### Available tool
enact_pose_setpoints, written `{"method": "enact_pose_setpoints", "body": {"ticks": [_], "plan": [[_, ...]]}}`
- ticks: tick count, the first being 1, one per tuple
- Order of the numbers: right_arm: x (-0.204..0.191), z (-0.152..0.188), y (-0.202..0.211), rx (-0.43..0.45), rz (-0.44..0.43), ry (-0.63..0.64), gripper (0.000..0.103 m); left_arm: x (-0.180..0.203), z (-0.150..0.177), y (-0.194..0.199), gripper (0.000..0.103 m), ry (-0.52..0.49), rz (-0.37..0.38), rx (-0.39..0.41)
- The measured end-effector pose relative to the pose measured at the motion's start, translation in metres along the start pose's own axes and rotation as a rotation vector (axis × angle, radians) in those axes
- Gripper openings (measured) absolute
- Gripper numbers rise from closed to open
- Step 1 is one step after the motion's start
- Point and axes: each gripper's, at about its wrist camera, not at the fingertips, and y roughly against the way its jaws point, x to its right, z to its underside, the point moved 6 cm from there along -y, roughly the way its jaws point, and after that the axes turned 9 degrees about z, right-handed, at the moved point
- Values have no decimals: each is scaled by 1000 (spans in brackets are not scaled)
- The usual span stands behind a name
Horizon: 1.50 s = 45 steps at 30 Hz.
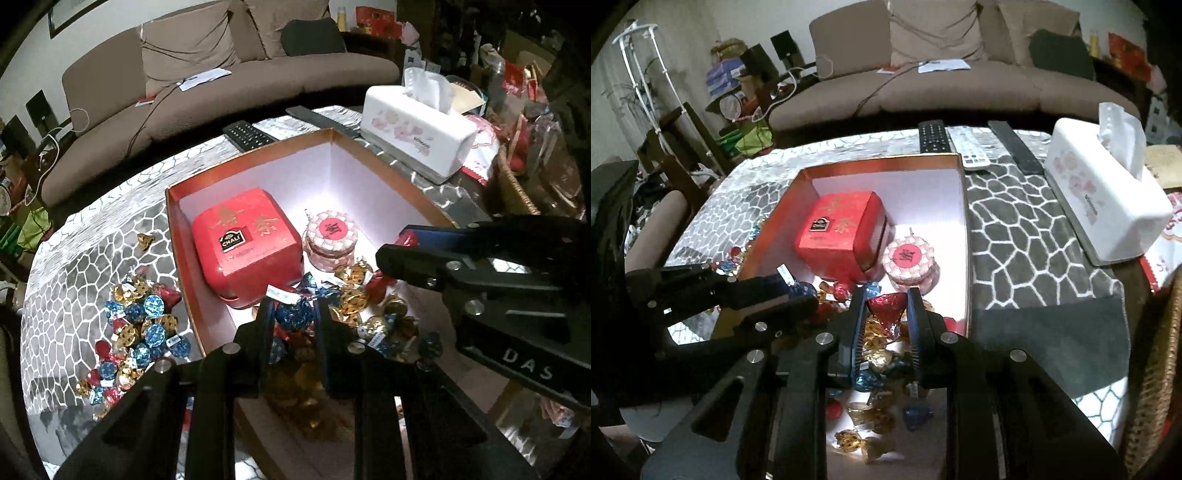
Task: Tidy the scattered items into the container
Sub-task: 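Carry both chocolates over the white box and open both grippers, then move both grippers back toward the chocolate pile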
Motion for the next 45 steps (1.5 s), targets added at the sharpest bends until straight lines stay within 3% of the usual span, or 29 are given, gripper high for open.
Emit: {"method": "enact_pose_setpoints", "body": {"ticks": [7, 24, 33, 36, 45], "plan": [[-1, -4, -4, 4, 19, 14, 21, -2, -2, -3, 22, 13, 2, 5], [12, -9, 5, 31, -25, -78, 24, -5, -5, -6, 22, 17, -12, -11], [8, -10, 14, 45, -42, -68, 24, -9, -12, -5, 32, 62, -19, -4], [7, -8, 15, 47, -47, -71, 24, -11, -14, -1, 39, 76, -17, 9], [11, -3, 23, 56, -51, -90, 24, -35, -17, 51, 49, 175, 40, 143]]}}
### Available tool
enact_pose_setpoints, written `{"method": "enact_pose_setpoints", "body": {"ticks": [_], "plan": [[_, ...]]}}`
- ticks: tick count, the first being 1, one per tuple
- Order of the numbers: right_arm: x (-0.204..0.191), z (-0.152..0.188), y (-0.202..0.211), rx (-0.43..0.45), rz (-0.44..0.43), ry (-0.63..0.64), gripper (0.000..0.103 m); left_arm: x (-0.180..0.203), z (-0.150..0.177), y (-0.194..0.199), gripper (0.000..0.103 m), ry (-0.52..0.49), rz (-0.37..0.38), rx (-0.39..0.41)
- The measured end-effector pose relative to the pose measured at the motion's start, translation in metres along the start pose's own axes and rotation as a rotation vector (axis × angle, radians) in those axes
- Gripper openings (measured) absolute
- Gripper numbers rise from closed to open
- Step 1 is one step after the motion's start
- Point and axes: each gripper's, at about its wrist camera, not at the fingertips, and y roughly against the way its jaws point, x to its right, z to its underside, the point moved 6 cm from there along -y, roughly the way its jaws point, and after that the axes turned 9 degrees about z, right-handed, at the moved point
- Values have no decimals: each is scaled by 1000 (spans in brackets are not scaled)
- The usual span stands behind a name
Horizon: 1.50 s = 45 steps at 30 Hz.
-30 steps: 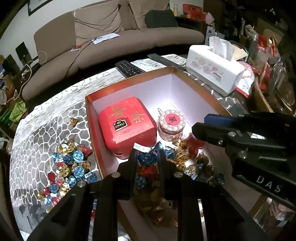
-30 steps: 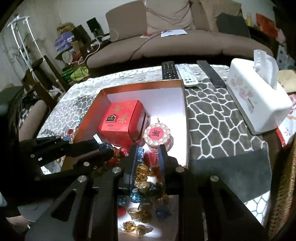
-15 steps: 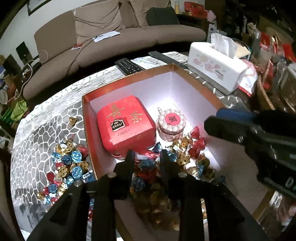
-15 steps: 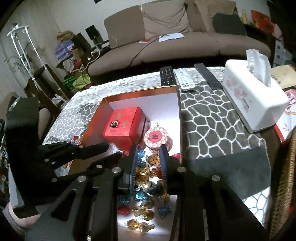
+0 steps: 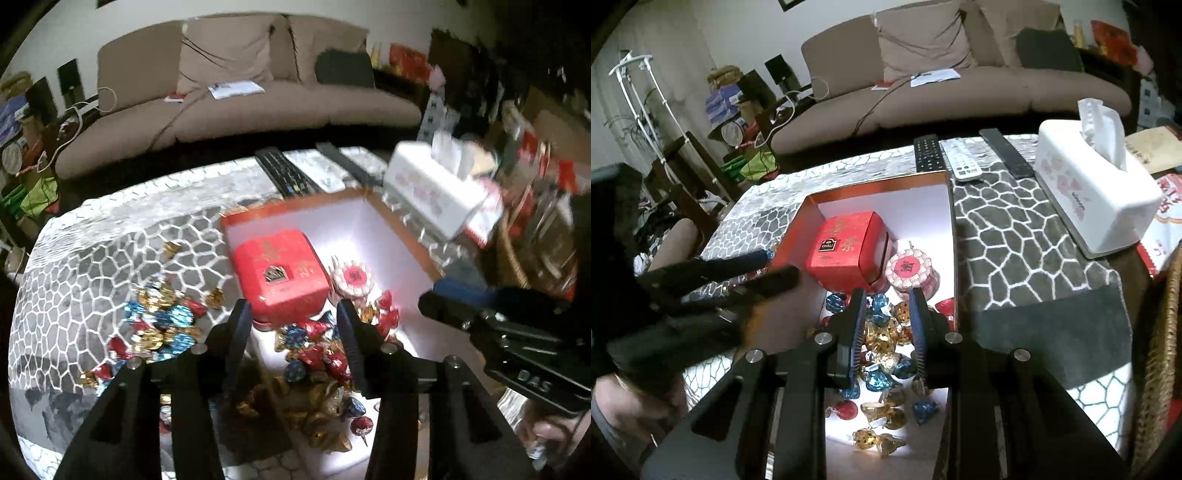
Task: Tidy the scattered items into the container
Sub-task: 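Move both grippers back toward the chocolate pile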
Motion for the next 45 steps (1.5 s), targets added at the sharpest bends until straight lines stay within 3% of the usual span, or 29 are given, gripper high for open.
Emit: {"method": "enact_pose_setpoints", "body": {"ticks": [6, 13, 18, 24, 37, 45], "plan": [[-6, 7, 15, 4, -13, 2, 24, -23, 10, 38, 49, 14, -35, 40], [-32, 29, 38, 10, -42, 48, 24, -85, 64, 76, 49, 58, -144, 13], [-69, 45, 55, 29, -81, 94, 24, -127, 107, 94, 49, 127, -190, -9], [-131, 63, 64, 37, -141, 152, 26, -157, 137, 107, 49, 140, -234, -9], [-226, 89, 15, 1, -78, 268, 26, -189, 159, 97, 49, 172, -194, 14], [-248, 102, -25, -37, -23, 324, 26, -218, 165, 84, 49, 233, -160, 29]]}}
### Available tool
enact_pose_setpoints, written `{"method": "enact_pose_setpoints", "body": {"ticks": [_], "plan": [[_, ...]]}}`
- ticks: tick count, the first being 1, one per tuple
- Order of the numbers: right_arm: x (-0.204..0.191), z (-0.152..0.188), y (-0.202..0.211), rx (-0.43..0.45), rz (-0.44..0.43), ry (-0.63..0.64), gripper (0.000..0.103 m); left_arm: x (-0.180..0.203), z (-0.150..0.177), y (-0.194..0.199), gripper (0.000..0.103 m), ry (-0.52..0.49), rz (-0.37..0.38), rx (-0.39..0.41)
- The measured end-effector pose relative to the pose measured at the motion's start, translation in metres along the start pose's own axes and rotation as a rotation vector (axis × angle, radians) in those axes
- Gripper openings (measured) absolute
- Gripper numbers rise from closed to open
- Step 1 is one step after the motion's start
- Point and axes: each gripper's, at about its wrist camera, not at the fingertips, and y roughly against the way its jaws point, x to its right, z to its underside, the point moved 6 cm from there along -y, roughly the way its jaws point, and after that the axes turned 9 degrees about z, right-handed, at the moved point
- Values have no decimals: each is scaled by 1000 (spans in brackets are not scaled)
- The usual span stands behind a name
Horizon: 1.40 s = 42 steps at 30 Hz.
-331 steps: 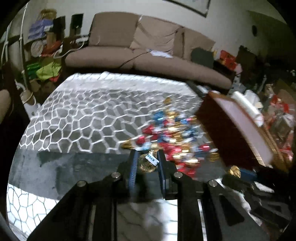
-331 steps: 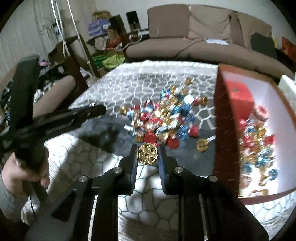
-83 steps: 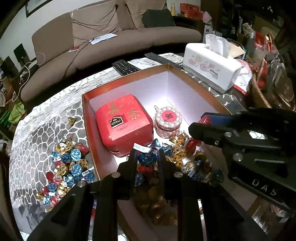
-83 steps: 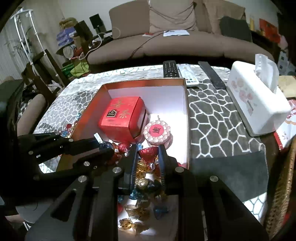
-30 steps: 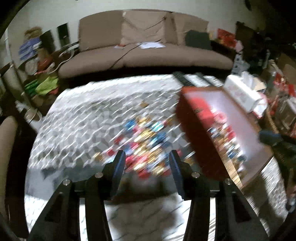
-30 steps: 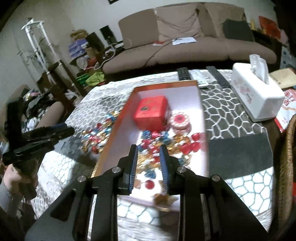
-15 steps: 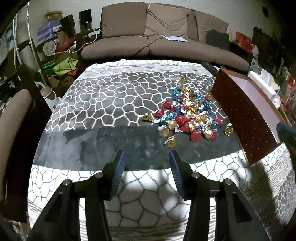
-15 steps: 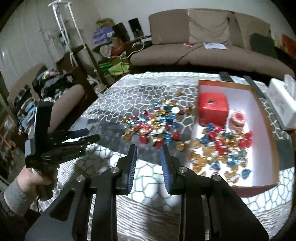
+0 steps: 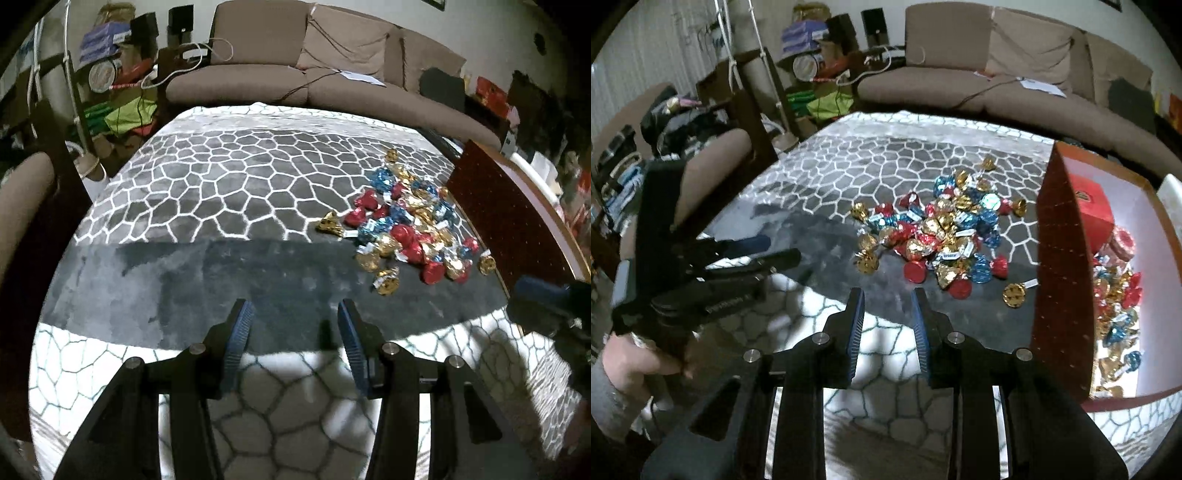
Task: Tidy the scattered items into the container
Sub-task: 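Grasp a gold chocolate with the left gripper while the right gripper grasps another gold one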
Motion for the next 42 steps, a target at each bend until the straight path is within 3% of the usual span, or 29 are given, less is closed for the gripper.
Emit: {"method": "enact_pose_setpoints", "body": {"ticks": [9, 16, 25, 30, 35, 36, 40, 41, 42], "plan": [[20, 3, -43, -12, 71, -40, 26, 16, 0, -24, 49, 10, 103, -11], [30, 2, -59, -9, 47, -80, 29, 32, -7, -31, 49, -17, 149, 5], [35, -2, -64, -8, 96, -86, 29, 60, -8, -53, 50, -165, 102, -48], [37, -4, -64, -33, 115, -105, 27, 61, -8, -51, 50, -156, 127, -47], [36, -12, -70, -27, 164, -73, 26, 62, -8, -55, 50, -186, 97, -37], [36, -12, -70, -35, 164, -67, 24, 62, -9, -55, 48, -183, 93, -36], [38, -5, -67, -49, 133, -72, 22, 51, -12, -53, 22, -125, 135, -22], [36, -3, -66, -53, 115, -75, 16, 47, -12, -52, 22, -104, 158, -22], [35, -1, -64, -58, 91, -86, 3, 44, -12, -51, 22, -88, 173, -22]]}}
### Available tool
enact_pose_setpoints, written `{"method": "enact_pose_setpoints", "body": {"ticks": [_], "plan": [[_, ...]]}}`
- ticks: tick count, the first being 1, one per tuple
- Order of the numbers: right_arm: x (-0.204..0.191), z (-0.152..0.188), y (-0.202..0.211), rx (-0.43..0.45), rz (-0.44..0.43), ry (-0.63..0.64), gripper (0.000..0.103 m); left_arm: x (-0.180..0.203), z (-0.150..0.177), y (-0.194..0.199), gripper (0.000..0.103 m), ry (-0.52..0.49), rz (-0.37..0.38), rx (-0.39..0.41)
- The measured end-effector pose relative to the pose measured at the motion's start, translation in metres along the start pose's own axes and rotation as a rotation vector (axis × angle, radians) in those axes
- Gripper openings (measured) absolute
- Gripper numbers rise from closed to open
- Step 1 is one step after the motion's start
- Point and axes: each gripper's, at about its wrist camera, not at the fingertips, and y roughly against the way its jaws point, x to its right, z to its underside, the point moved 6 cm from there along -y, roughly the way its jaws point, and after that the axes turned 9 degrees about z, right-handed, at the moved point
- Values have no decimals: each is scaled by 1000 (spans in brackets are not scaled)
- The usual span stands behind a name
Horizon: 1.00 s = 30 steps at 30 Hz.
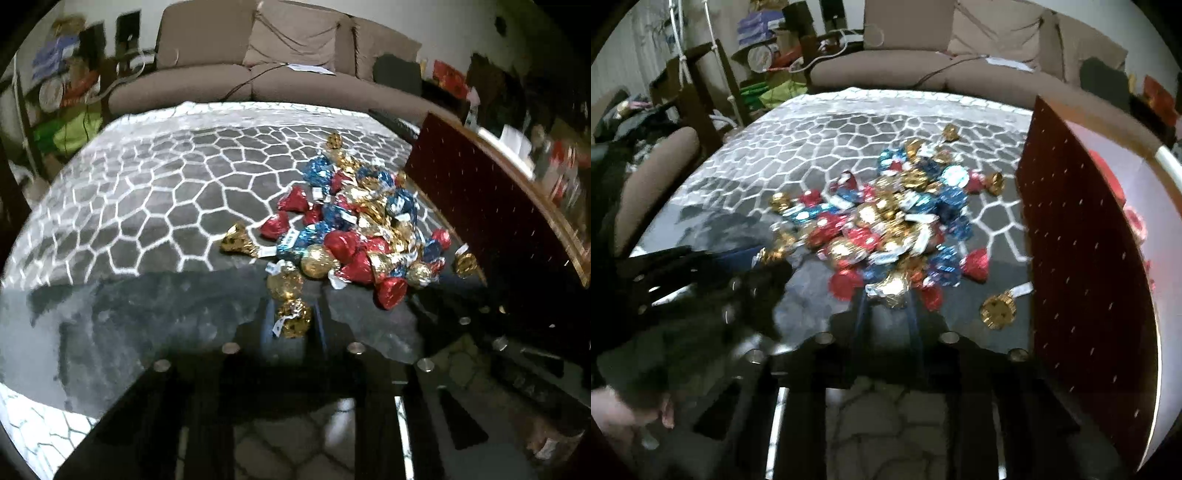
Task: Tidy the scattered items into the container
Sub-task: 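Grasp a gold chocolate with the left gripper while the right gripper grasps another gold one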
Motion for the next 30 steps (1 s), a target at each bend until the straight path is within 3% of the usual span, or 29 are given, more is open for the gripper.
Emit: {"method": "enact_pose_setpoints", "body": {"ticks": [7, 12, 17, 22, 25, 26, 27, 30], "plan": [[1, 18, 11, -40, -80, -32, 3, -3, 4, 8, 22, -4, 14, -16], [6, 26, 17, -44, -70, -13, 8, -7, 4, 21, 22, -24, 3, -19], [2, 28, 16, -17, -30, 37, 17, -17, 4, 26, 22, 8, 3, -14], [-1, 20, 14, 1, -69, -17, 46, -15, 3, 26, 22, 0, 8, -16], [-3, 15, 3, -20, -56, -30, 42, -12, 3, 26, 22, -13, 8, -21], [-3, 14, 0, -28, -67, -42, 37, -11, 4, 25, 22, -16, 8, -24], [-2, 13, -3, -36, -74, -57, 22, -10, 4, 24, 22, -19, 7, -29], [-3, 12, -5, -41, -60, -52, 20, -8, 3, 24, 22, -29, 6, -30]]}}
